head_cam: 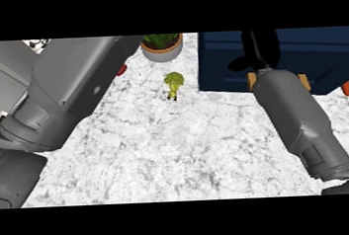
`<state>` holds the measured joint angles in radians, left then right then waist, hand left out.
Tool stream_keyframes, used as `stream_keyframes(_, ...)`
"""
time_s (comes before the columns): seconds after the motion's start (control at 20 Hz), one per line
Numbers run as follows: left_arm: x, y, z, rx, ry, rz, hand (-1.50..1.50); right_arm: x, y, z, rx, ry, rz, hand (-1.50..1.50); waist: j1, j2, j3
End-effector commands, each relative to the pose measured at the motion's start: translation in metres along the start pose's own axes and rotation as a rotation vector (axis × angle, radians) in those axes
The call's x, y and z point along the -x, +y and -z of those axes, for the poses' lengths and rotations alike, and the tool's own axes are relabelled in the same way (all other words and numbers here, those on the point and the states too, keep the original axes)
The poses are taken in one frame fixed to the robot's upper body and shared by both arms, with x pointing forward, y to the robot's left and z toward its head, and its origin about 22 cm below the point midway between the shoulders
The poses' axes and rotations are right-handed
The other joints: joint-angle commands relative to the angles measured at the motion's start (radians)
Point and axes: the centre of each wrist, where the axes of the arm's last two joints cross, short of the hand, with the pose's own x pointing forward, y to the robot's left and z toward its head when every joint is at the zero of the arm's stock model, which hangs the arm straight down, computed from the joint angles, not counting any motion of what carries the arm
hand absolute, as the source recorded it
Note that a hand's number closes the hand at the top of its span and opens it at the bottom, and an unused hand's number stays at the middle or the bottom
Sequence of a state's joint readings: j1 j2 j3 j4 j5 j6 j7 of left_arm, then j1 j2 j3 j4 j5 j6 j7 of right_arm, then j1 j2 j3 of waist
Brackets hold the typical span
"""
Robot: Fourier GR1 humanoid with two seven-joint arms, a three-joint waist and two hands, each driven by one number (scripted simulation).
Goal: Pick up the can, place it into the drawer and close the drawer
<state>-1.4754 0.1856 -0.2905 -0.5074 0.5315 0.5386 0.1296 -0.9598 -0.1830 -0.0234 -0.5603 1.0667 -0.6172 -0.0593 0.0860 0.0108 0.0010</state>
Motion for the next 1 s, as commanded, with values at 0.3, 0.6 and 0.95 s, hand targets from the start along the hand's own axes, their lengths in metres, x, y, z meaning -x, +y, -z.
stream_keyframes(0.3, 0.012, 0.036, -0.003, 0.030, 0.013, 0.027, -1.50, -0.019, -0.024, 0.045, 0.088, -0.006, -0.007, -1.50, 0.035, 0.006, -0.001)
stream_keyframes(0.6, 0.001, 0.040, -0.010, 0.025, 0.012, 0.006, -1.50, -0.027, -0.035, 0.059, 0.070, 0.012, 0.104, -1.50, 0.040, -0.002, 0.001)
stream_keyframes(0.95, 0.015, 0.069, -0.015, 0.027, 0.001, 0.007, -1.50, -0.028, -0.035, 0.059, 0.107, -0.028, 0.205, -1.50, 0.037, 0.001, 0.000)
